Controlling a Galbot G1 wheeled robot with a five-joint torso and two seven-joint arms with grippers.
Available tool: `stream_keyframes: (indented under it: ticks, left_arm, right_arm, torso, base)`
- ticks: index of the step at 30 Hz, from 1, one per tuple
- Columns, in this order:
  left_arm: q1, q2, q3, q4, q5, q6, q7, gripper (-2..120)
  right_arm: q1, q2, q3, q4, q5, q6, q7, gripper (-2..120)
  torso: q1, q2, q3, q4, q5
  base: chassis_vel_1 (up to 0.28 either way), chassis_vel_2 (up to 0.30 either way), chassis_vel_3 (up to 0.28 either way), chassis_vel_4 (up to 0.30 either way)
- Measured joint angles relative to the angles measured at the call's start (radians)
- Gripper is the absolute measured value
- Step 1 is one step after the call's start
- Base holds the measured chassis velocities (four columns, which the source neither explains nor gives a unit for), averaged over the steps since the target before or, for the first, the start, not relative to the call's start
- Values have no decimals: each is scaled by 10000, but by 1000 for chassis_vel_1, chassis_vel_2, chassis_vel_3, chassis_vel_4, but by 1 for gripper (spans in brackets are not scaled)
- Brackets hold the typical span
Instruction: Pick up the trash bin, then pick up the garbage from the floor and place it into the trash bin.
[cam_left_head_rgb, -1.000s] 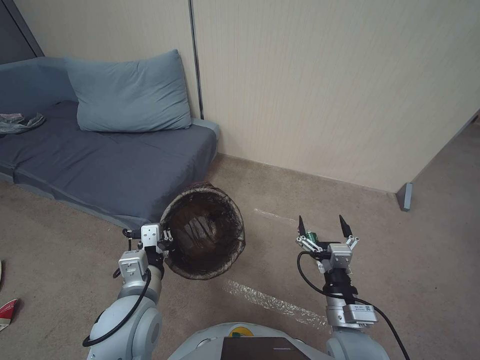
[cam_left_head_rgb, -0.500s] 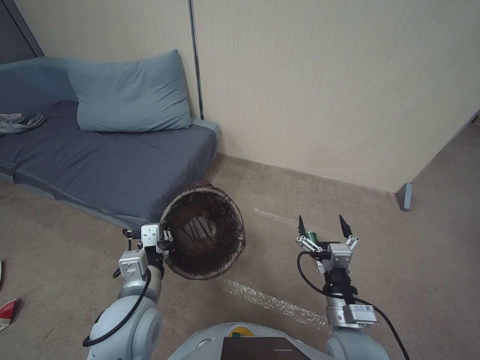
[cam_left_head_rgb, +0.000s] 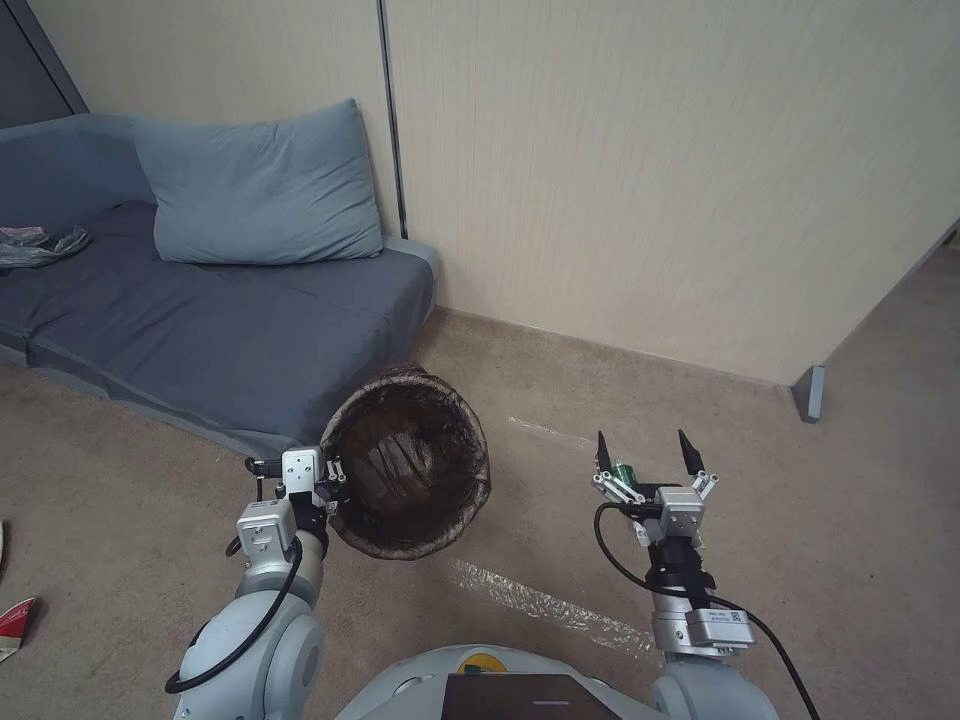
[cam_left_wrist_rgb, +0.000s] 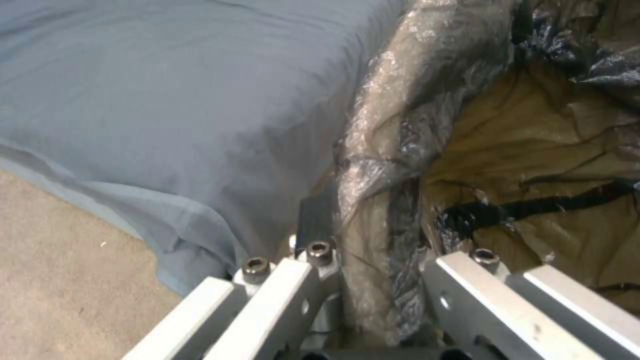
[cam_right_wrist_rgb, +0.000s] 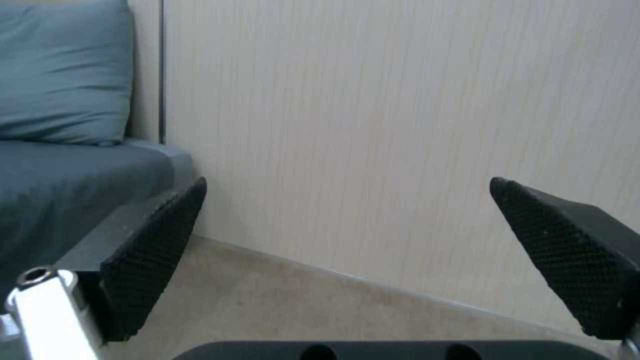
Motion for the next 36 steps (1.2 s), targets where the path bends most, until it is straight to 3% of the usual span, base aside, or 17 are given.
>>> stream_keyframes:
  ticks: [21, 25, 28, 36]
  left_arm:
    - [0, 0, 0, 0, 0, 0, 0, 0]
    - [0, 0, 0, 0, 0, 0, 0, 0]
    - [0, 0, -1, 0, 0, 0, 0, 0]
    - [-1, 0, 0, 0, 0, 0, 0, 0]
  right_arm:
    - [29, 1, 31, -4, 1, -7, -2, 100]
    - [613, 2, 751, -262, 154, -199, -11, 100]
    - [1626, -4, 1926, -752, 564, -528, -13, 100]
    - [2553, -224, 2293, -1493, 1123, -1350, 103, 100]
  torso:
    - [0, 0, 0, 0, 0]
    - [0, 0, 0, 1, 0]
    - [0, 0, 0, 1, 0]
    - [0, 0, 1, 1, 2]
  base:
    - [0, 0, 0, 0]
    - [0, 0, 0, 0]
    - [0, 0, 0, 0]
    - [0, 0, 0, 0]
